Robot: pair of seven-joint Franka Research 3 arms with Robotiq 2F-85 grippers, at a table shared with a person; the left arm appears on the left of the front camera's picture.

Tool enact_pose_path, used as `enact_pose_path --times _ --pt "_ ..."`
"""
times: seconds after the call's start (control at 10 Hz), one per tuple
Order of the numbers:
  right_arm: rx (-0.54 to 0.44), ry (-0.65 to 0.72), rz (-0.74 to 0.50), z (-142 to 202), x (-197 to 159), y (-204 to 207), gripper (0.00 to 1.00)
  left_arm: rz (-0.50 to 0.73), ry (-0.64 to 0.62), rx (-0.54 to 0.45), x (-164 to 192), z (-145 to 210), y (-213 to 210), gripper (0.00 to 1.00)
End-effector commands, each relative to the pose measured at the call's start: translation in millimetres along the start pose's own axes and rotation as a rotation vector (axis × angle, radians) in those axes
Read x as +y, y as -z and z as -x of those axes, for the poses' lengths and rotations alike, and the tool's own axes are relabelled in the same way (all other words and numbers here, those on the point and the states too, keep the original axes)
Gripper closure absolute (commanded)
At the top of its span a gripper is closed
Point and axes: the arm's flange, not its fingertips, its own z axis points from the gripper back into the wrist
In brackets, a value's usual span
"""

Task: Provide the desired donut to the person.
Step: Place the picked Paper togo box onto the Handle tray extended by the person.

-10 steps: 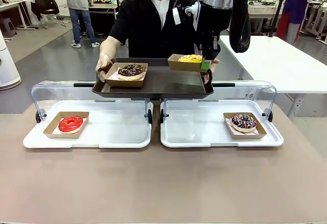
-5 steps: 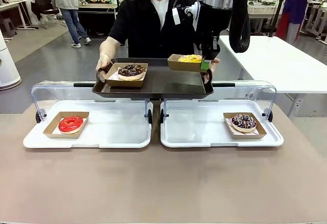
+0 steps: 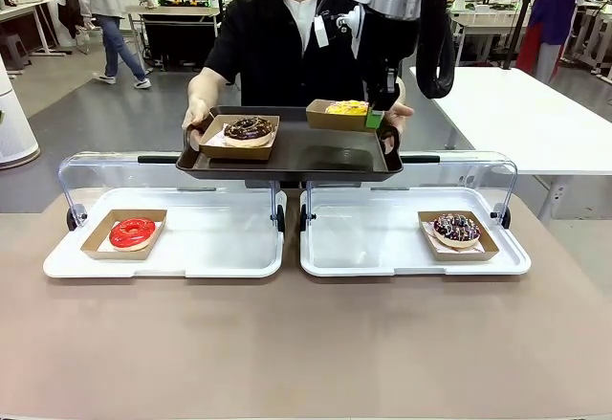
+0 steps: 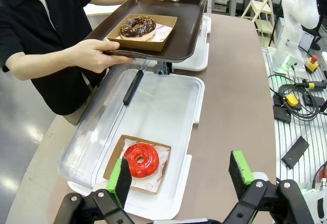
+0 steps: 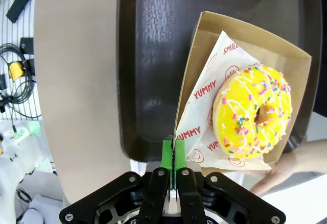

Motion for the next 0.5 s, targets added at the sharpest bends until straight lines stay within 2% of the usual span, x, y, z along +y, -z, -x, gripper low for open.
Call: enact_pose_path --times 0.0,0.4 --pt "0.01 0.001 0.016 -8.7 -19.2 4.7 0.98 -0.009 0.009 -0.015 -0.9 0.0 0.4 0.0" --pt "-0.005 -0.09 0.013 -17.5 -29.5 13.1 0.98 -0.009 0.009 -0.015 -0.9 0.0 0.4 0.0"
